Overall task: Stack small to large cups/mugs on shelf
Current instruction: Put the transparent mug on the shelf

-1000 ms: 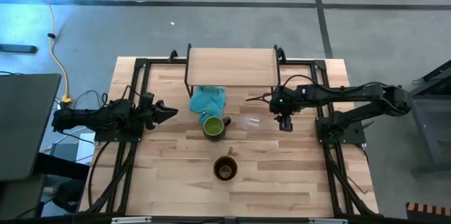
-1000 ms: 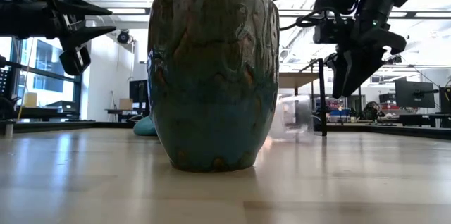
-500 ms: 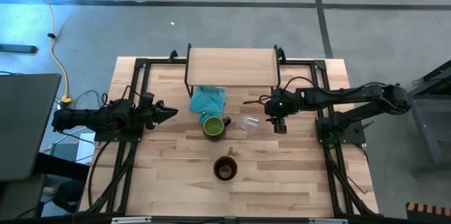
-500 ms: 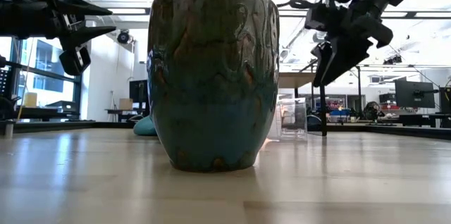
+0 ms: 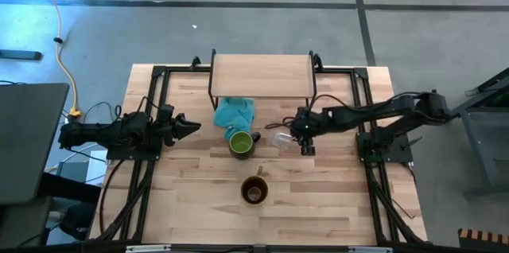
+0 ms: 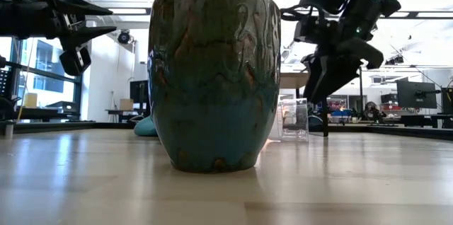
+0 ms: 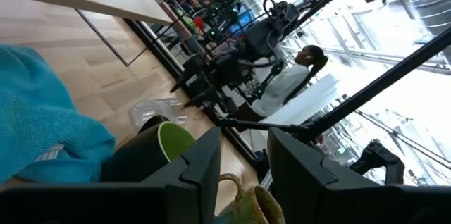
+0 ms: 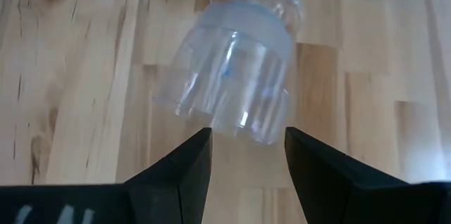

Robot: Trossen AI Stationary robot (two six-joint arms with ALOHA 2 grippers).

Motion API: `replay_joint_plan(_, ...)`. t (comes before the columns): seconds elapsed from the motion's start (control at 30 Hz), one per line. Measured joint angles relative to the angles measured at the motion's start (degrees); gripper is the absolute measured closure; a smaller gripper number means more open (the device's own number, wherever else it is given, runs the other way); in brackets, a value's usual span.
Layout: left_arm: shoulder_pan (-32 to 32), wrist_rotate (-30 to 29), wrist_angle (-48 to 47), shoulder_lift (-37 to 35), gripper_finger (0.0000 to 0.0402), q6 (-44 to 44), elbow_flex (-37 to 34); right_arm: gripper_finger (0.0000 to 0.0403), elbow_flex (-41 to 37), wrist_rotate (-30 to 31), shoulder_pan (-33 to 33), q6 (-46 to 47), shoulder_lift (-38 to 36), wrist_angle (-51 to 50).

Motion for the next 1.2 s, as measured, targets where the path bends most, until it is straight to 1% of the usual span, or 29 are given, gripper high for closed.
replay_joint_plan(0.13, 0.0, 0.0, 0.0, 0.0, 0.0296, 0.0, 0.0, 0.0231, 0.0, 0.2, 0.5, 1.1, 1.9, 1.5)
replay_joint_plan(0.33, 0.0, 0.0, -0.1, 0.0, 0.0295, 0.0, 0.0, 0.0231, 0.0, 2.9, 0.7, 2.4, 2.3, 3.5)
replay_joint_plan(0.83, 0.0, 0.0, -0.1, 0.0, 0.0295, 0.0, 0.0, 0.0233, 0.0, 3.5, 0.7, 2.1, 2.3, 7.5)
replay_joint_plan(0.9, 0.0, 0.0, -0.1, 0.0, 0.0295, 0.0, 0.0, 0.0243, 0.0, 4.2, 0.7, 2.0, 2.5, 7.9)
replay_joint_plan(1.0, 0.0, 0.0, -0.1, 0.0, 0.0295, 0.0, 0.0, 0.0269, 0.0, 4.2, 0.7, 2.0, 3.1, 8.1)
replay_joint_plan(1.1, 0.0, 0.0, -0.1, 0.0, 0.0295, 0.0, 0.0, 0.0292, 0.0, 2.9, 0.7, 1.5, 4.1, 7.9)
replay_joint_plan(1.2, 0.0, 0.0, -0.1, 0.0, 0.0295, 0.0, 0.0, 0.0303, 0.1, 2.7, 0.7, 1.4, 5.5, 8.0)
